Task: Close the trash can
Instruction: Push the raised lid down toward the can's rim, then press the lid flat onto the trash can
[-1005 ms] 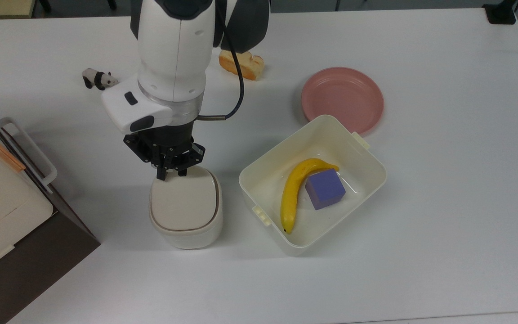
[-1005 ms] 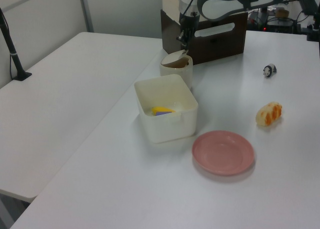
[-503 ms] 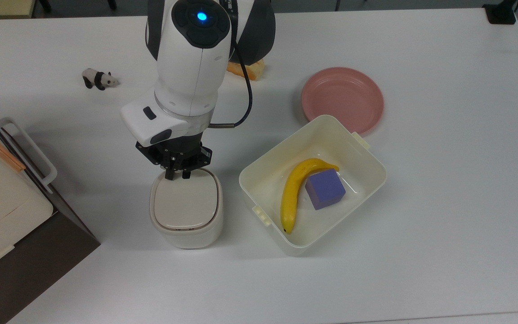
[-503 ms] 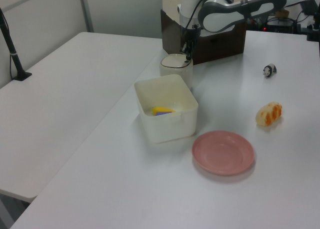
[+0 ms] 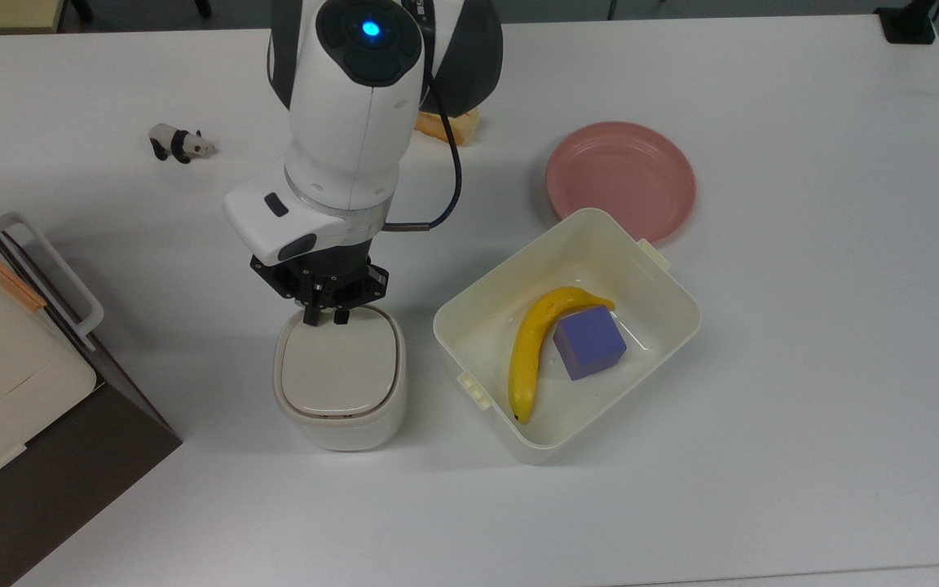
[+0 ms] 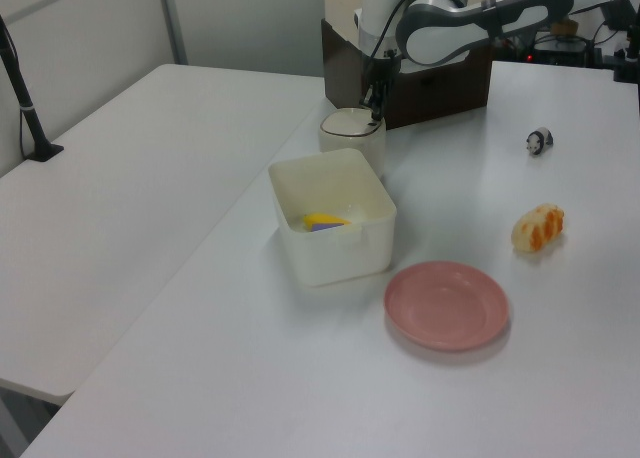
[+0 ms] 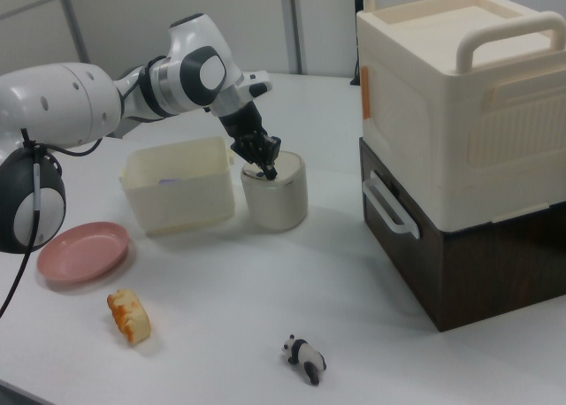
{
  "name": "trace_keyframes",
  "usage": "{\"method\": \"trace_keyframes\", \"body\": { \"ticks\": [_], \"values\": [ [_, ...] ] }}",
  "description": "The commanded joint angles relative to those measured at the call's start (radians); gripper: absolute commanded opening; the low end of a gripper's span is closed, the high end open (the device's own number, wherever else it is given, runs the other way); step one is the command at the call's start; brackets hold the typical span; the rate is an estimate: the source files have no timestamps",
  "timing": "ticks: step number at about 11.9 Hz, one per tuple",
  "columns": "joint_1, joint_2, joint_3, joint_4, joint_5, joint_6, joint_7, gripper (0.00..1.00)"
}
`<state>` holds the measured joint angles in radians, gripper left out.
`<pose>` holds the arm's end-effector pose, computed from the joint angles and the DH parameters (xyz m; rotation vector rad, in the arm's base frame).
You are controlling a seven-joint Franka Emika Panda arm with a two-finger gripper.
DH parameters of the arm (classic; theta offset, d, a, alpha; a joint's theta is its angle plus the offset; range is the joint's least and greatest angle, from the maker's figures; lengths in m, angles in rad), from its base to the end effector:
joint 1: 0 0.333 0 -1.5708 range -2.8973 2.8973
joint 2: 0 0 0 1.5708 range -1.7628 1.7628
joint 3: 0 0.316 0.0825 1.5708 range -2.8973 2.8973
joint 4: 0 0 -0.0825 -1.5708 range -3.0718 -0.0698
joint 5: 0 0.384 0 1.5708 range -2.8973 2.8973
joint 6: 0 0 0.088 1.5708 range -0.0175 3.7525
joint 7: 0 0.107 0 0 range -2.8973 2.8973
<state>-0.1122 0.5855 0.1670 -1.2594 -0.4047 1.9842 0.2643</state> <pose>0.7387 -0.0144 0.4394 2.8596 -0.1540 0.2743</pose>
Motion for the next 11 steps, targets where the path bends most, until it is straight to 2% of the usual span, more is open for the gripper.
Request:
{"method": "trace_keyframes", "body": {
  "ticks": [1, 6, 11],
  "values": [
    [0.011, -0.027, 0.005, -0.057, -0.006, 0.036, 0.004, 0.0],
    [0.005, -0.019, 0.006, -0.051, -0.012, 0.155, 0.071, 0.0],
    [0.002, -0.013, 0.006, -0.051, -0.005, 0.205, 0.098, 0.0]
  ]
}}
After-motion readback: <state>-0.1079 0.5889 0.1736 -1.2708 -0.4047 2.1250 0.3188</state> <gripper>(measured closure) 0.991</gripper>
